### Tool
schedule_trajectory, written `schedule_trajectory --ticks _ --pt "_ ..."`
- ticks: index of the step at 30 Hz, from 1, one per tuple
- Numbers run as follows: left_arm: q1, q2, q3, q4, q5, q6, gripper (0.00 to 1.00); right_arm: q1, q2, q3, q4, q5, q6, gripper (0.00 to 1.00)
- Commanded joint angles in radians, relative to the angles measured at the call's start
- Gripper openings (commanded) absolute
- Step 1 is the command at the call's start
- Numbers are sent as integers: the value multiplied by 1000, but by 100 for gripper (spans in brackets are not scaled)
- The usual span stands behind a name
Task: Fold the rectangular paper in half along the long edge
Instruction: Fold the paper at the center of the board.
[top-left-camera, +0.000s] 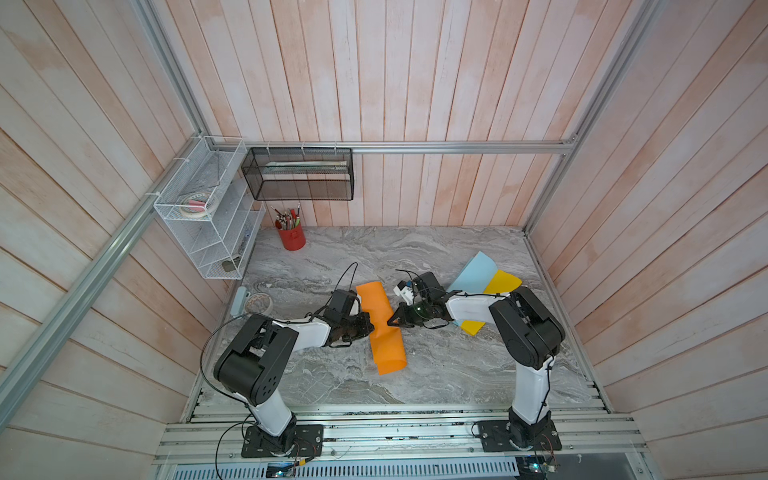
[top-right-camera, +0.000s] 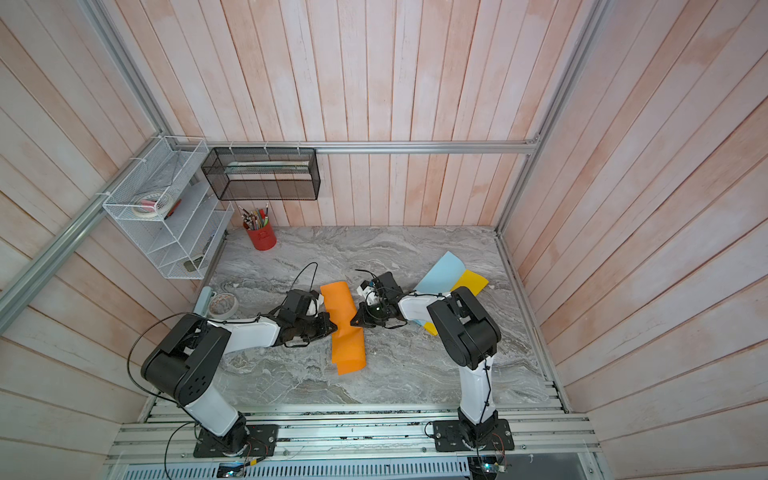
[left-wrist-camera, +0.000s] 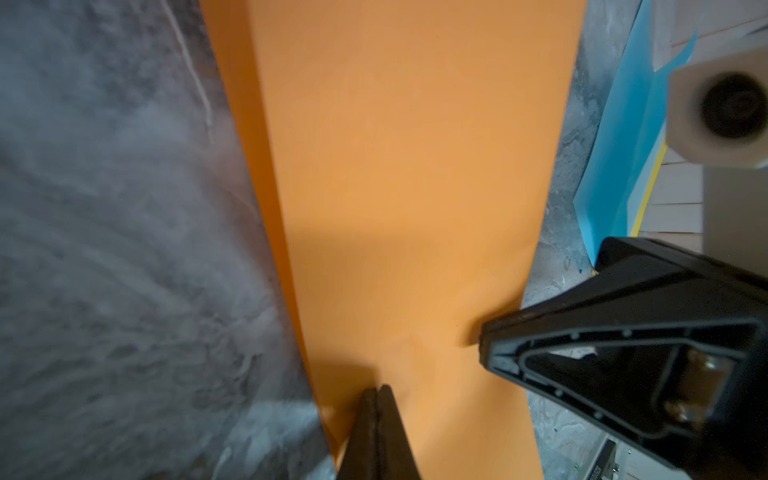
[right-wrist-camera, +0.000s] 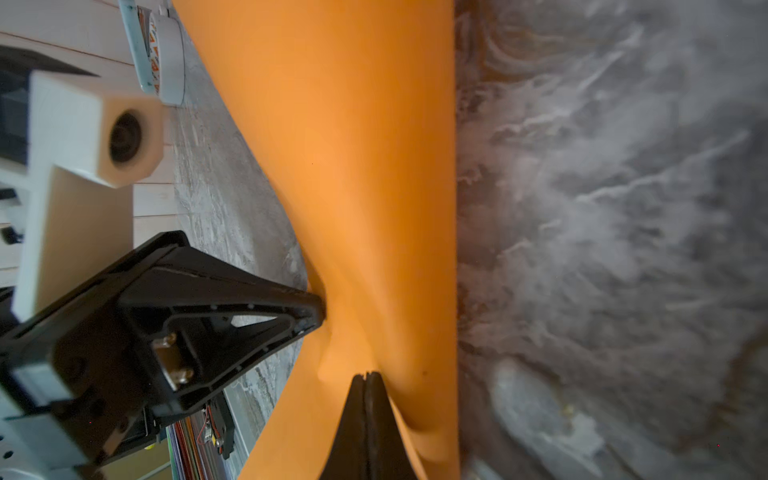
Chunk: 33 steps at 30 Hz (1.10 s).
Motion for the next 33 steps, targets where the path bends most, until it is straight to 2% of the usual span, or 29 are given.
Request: schedule_trajectory --ticks 1,4,8,14,22,26,33 --pt "-7 45 -14 -93 -24 21 0 -62 1 -72 42 1 29 0" --pt "-8 46 -14 -97 -28 24 0 -138 -4 -146 69 -19 46 0" --pt "-8 47 -11 -106 -33 29 0 -184 -46 -186 20 -9 -8 0" --pt "-8 58 -6 -102 -29 28 0 -133 -141 -125 -19 -28 -34 0" --pt "-9 59 8 -120 -31 31 0 -17 -60 5 -17 -41 0 0" --pt "-10 59 5 -120 -34 32 0 -15 -30 -39 19 -50 26 0" --pt "-10 64 9 -125 -34 38 0 -72 -89 -221 62 -38 33 0"
